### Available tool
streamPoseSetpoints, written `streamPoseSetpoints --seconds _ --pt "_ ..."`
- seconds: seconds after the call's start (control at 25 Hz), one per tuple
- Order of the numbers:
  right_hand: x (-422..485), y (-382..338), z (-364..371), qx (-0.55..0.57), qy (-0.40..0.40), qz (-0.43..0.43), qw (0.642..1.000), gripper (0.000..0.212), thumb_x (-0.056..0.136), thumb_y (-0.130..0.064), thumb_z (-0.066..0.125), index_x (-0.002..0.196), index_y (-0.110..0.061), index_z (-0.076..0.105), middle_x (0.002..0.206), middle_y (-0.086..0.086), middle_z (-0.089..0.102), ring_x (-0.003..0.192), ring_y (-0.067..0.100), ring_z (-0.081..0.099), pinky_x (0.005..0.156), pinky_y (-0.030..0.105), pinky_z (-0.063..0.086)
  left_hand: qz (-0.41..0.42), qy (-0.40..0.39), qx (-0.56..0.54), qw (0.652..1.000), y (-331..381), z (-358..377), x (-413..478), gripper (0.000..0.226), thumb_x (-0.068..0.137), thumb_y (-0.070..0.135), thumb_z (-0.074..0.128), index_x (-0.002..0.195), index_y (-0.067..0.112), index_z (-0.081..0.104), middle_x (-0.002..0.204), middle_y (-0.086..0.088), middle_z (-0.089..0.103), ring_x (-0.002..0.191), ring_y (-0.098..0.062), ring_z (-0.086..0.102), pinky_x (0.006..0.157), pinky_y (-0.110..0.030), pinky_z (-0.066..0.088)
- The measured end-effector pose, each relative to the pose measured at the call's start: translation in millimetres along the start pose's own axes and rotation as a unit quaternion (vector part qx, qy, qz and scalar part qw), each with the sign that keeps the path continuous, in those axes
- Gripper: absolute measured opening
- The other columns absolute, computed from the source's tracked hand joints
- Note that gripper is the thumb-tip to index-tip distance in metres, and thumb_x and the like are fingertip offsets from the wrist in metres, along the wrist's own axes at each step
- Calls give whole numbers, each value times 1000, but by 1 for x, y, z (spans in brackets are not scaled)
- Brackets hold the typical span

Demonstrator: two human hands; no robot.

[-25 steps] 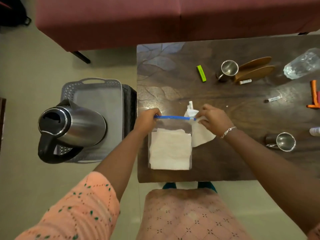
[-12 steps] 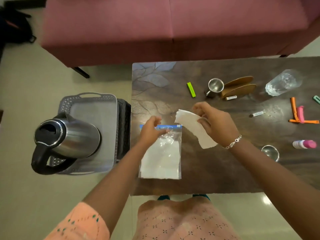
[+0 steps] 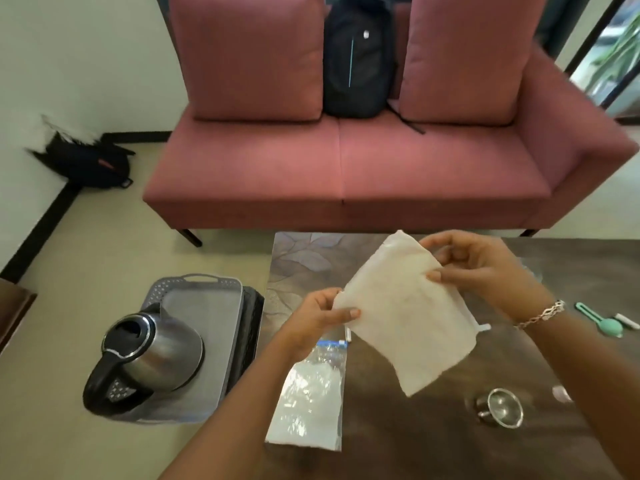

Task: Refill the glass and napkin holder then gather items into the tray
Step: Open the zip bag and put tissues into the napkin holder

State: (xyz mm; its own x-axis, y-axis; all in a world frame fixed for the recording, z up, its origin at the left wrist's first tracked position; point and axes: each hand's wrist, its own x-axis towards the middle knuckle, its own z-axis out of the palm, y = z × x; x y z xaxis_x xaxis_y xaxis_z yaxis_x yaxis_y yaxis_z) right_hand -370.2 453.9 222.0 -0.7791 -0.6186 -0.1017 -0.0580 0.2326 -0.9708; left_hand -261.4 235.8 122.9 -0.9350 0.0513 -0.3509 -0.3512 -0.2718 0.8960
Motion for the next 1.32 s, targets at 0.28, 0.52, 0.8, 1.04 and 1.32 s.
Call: streamPoseSetpoints --seconds 0.28,0.52,0.8,1.04,1.32 --pt "-12 59 -46 218 -69 239 944 93 23 -24 96 105 3 62 85 13 72 72 19 69 61 27 58 37 76 -2 996 51 39 -2 11 80 2 63 88 10 61 70 1 72 61 -13 68 48 -26 55" --pt "-19 102 -22 264 -114 269 919 97 26 -24 95 113 -1 58 118 17 59 106 24 59 84 30 53 44 82 98 991 87 58 1 16 83 -2 59 91 12 60 82 -6 66 67 -15 64 54 -25 51" --pt "-16 97 6 499 -130 209 831 90 50 -19 91 127 0 48 120 22 60 105 34 61 79 43 57 86 54 151 983 136 81 2 19 83 -1 60 101 -4 58 82 -13 61 64 -15 59 45 -19 44" --pt "-1 73 -20 415 -36 170 893 77 40 -23 93 105 -1 58 67 10 69 52 14 65 43 22 54 143 164 175 960 146 66 2 8 88 5 56 86 9 63 74 -4 68 54 -5 65 39 -15 45" --pt "16 42 -56 332 63 106 935 9 85 -1 54 88 -2 62 58 4 67 50 10 63 50 20 56 170 173 187 952 143 64 4 10 88 3 54 86 9 61 77 -6 67 61 -10 66 44 -18 50"
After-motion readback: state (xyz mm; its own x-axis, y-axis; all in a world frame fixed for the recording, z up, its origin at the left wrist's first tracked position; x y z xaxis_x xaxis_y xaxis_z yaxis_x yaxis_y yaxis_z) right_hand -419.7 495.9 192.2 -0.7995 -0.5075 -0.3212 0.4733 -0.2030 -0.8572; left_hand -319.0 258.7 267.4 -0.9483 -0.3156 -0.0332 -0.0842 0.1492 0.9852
